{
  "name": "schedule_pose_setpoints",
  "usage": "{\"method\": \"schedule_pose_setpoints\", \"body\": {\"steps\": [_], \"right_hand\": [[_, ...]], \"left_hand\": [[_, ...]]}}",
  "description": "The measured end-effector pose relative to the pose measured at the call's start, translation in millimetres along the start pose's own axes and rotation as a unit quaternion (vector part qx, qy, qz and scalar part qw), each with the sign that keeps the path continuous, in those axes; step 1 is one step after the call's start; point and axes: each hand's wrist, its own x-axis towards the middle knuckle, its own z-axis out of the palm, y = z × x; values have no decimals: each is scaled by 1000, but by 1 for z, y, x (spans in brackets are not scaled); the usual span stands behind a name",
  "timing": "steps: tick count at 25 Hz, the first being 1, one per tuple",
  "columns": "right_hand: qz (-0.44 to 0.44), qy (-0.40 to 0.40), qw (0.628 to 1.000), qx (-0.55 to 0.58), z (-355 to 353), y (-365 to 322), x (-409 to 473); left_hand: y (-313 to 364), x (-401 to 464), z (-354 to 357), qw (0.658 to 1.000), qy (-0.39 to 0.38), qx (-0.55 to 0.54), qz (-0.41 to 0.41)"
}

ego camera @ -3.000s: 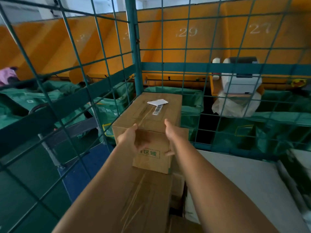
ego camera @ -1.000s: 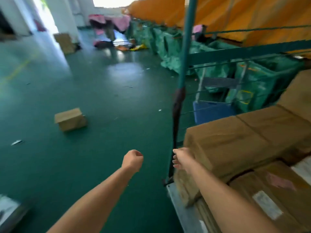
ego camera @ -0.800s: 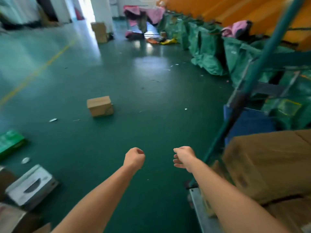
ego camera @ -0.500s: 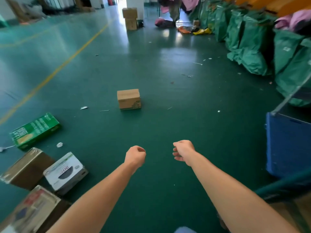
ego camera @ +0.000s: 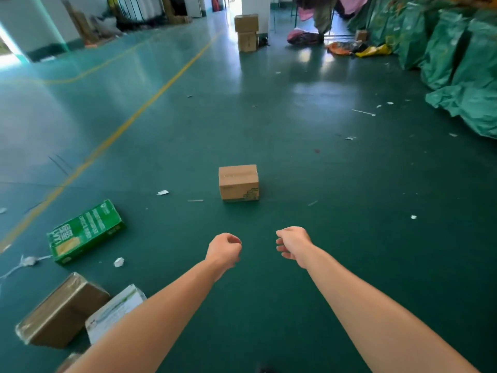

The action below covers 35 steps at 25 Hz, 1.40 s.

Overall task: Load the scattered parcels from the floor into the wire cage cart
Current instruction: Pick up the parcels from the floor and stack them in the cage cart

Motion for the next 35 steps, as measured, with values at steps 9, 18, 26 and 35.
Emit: {"method": "schedule_pose_setpoints", "body": {"steps": [9,18,26,35], "right_hand": [[-32,-4,999,-34,66,-187,199],[22,21,999,-32,122,-337,396],[70,13,993,-95,159,-408,623],[161,-40,963,-214,223,-348,858]], "left_hand": [[98,239,-78,999,16,-42,-5],[186,490,-139,998,0,-24,-60],[242,706,-120,993,-9,17,-118],[158,940,-25,969,-44,67,-233]]}}
